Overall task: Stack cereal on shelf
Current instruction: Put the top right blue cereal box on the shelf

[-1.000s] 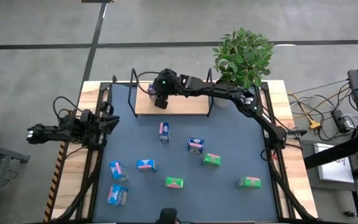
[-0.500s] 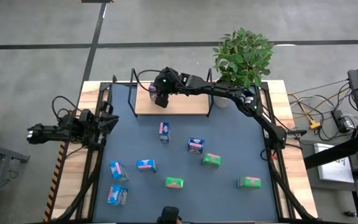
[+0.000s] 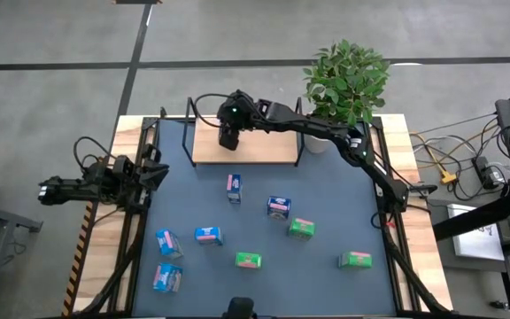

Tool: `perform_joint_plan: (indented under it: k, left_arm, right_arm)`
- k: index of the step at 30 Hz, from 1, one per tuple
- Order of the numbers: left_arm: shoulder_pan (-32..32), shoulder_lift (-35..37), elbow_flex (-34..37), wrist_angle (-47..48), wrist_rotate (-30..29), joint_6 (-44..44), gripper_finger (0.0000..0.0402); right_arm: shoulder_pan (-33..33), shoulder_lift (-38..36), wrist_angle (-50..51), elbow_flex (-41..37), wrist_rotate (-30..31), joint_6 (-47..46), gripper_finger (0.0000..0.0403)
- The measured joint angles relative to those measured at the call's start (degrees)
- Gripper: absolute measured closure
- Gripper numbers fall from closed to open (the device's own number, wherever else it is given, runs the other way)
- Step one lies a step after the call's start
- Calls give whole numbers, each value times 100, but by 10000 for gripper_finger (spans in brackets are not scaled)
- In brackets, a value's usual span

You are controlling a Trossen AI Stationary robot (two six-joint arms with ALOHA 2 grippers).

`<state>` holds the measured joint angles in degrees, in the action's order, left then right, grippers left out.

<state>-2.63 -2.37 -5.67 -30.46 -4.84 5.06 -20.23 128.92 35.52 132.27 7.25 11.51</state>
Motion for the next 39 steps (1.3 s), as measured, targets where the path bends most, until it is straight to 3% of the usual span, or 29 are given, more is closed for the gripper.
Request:
perform_joint_plan:
  k: [12, 22, 29, 35, 39]
  left_arm:
    - [0, 0, 0, 0, 2, 15, 364]
    - [0, 0, 0, 5, 2, 17, 364]
    - [2, 0, -2, 60, 2, 10, 364]
    - [0, 0, -2, 74, 0, -14, 364]
    - [2, 0, -2, 104, 0, -97, 364]
  right_arm:
    - [0, 59, -58, -125, 2, -134, 216]
    - [63, -22, 264, 273, 2, -88, 233]
    - [72, -291, 1024, 269, 26, 148, 278]
    - [86, -395, 1834, 268, 612, 504, 341]
    - [68, -409, 2366, 257, 629, 524, 379]
